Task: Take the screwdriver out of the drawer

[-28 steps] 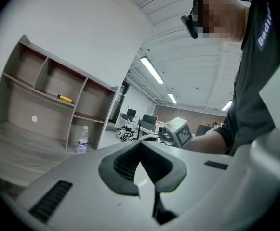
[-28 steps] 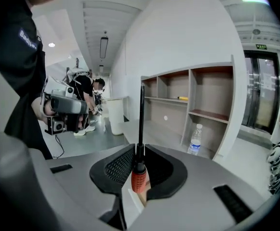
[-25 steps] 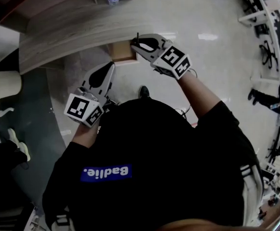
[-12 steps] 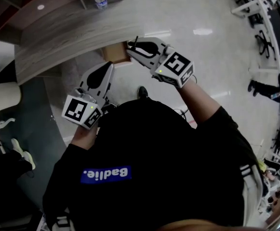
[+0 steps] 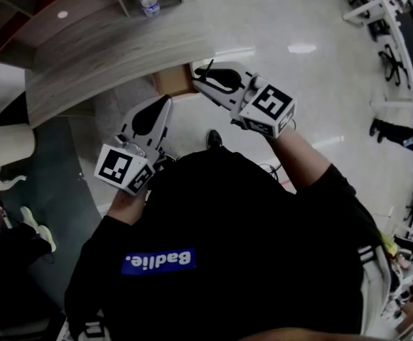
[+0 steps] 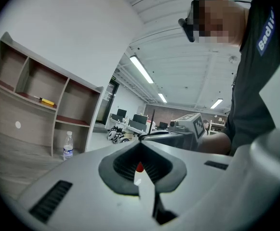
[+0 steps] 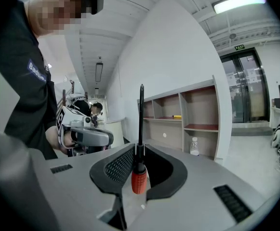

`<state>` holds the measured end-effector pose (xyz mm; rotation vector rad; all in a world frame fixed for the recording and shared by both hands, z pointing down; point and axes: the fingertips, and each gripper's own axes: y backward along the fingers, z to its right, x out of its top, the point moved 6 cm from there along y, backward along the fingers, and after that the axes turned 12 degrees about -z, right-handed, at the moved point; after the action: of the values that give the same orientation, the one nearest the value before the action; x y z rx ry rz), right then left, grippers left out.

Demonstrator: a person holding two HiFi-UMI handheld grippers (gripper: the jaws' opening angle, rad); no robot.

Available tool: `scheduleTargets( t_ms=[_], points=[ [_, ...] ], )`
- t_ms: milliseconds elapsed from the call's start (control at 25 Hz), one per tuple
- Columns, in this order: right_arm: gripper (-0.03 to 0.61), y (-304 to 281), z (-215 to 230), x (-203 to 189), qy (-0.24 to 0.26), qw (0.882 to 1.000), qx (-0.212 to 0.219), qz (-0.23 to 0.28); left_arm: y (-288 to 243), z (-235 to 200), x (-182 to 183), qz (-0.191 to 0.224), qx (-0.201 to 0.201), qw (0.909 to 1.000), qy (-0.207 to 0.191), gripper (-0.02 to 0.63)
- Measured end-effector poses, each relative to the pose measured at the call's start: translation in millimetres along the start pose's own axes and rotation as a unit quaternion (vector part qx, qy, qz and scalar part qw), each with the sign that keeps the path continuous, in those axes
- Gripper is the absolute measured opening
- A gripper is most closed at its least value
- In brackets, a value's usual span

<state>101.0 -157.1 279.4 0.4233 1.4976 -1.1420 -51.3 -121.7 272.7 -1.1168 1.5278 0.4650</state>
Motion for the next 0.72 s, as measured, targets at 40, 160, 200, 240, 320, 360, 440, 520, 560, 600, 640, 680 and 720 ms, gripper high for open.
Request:
scheduleTargets(
  t_ms=[40, 160, 200, 240, 320, 360, 440, 520, 560, 600, 640, 680, 720],
  points=[
    [0.084, -0.3, -0.4, 0.1, -0.001, 1.0, 0.002, 0.0, 0.0, 0.1, -0.2, -0.003, -0.001, 1.0, -0.001, 0.002],
    [0.084, -0.3, -2.4, 0.6, -0.007, 1.0, 0.006, 0.002, 1.5, 1.6, -0.1, -0.01, -0.002, 0.9999, 0.002, 0.002],
    [0.084, -0.2, -2.7, 1.0, -0.01, 1.0, 0.007, 0.002, 2.1, 2.1, 0.2, -0.011, -0.001, 0.9999, 0.003, 0.002],
    [0.084, -0.2, -2.9, 1.4, -0.014, 1.0, 0.009, 0.003, 2.6, 2.5, 0.5, -0.012, -0.001, 0.9999, 0.004, 0.002],
    [0.084, -0.2, -3.0, 1.9, -0.015, 1.0, 0.01, 0.004, 3.3, 2.1, 0.6, -0.013, -0.001, 0.9999, 0.003, 0.002],
    [0.084, -0.3, -3.0, 2.1, -0.014, 1.0, 0.01, 0.005, 3.6, 1.5, 0.5, -0.013, 0.0, 0.9999, 0.003, 0.002],
    [0.084, -0.4, -3.7, 1.9, -0.014, 1.0, 0.011, 0.006, 4.4, 1.0, -0.3, -0.011, 0.001, 0.9999, 0.004, 0.002],
    [0.084, -0.1, -4.6, 1.6, -0.016, 1.0, 0.013, 0.008, 5.2, 1.4, -1.3, -0.011, 0.002, 0.9999, 0.006, 0.002],
    [0.084, 0.1, -5.0, 1.7, -0.016, 1.0, 0.013, 0.008, 5.6, 1.7, -1.3, -0.01, 0.003, 0.9999, 0.005, 0.002],
    [0.084, 0.3, -5.6, 1.7, -0.016, 1.0, 0.013, 0.008, 6.0, 2.0, -1.3, -0.01, 0.003, 0.9999, 0.004, 0.002],
    [0.084, 0.4, -6.1, 1.5, -0.014, 1.0, 0.014, 0.007, 6.4, 2.2, -1.6, -0.009, 0.003, 0.9999, 0.003, 0.002],
    [0.084, 0.3, -6.5, 1.3, -0.013, 1.0, 0.014, 0.006, 6.7, 2.2, -1.9, -0.009, 0.003, 0.9999, 0.003, 0.002],
    [0.084, 0.2, -6.8, 1.2, -0.012, 1.0, 0.015, 0.005, 6.7, 2.1, -1.9, -0.008, 0.003, 1.0, 0.003, 0.002]
  ],
)
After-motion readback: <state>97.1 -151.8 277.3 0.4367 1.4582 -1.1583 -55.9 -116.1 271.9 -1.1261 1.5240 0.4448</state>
